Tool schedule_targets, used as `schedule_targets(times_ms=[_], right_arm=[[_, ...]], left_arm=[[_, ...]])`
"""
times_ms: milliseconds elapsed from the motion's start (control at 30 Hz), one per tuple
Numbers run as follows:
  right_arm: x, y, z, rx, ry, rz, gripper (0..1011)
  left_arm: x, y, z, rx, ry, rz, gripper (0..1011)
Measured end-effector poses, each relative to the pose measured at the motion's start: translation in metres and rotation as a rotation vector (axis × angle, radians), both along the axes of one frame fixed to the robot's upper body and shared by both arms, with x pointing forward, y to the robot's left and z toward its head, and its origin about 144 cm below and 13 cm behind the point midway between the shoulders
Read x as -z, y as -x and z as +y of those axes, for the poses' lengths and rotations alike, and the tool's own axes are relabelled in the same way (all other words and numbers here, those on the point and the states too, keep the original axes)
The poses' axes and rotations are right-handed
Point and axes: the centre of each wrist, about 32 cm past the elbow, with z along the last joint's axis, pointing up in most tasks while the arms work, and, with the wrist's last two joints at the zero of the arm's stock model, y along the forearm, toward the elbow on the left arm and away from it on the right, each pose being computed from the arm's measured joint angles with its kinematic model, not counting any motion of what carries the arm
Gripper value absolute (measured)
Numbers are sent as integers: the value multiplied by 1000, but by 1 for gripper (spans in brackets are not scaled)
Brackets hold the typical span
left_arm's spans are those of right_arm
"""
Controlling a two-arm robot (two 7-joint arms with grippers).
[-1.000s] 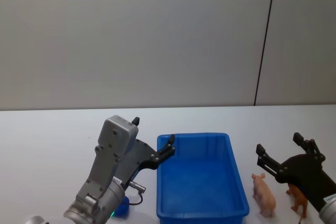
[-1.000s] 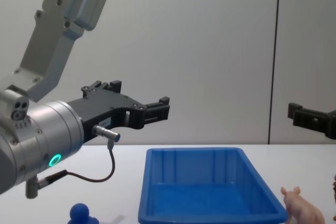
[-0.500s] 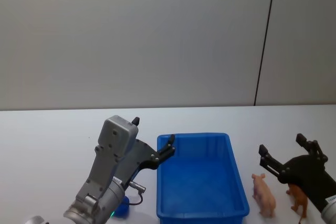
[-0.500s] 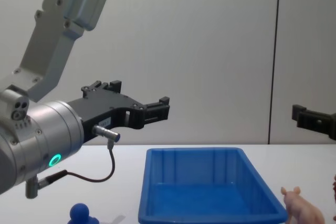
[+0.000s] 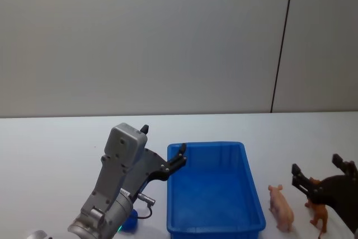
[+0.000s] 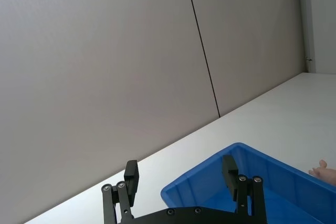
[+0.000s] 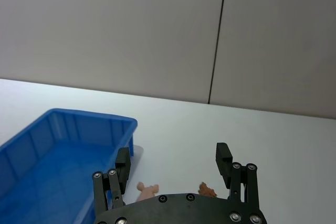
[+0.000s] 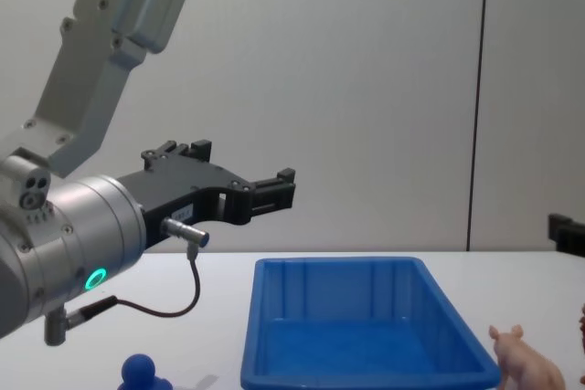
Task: Pick up the two dolls from the table and place them into the box.
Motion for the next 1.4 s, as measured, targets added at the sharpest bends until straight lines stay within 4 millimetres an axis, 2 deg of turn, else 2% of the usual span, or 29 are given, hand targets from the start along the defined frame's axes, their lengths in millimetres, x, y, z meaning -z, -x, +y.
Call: schedule_targets(times_ms=[433, 1233, 1400], right_arm=[[10, 6, -10, 71, 29, 76, 1001], [53, -7, -21, 102, 29, 211, 1001], [60, -11, -21, 93, 18, 230, 931]], left_arm=[[0, 0, 0, 0, 0, 0, 1001], [0, 0, 0, 0, 0, 0, 1001], [0, 0, 0, 0, 0, 0, 1001]])
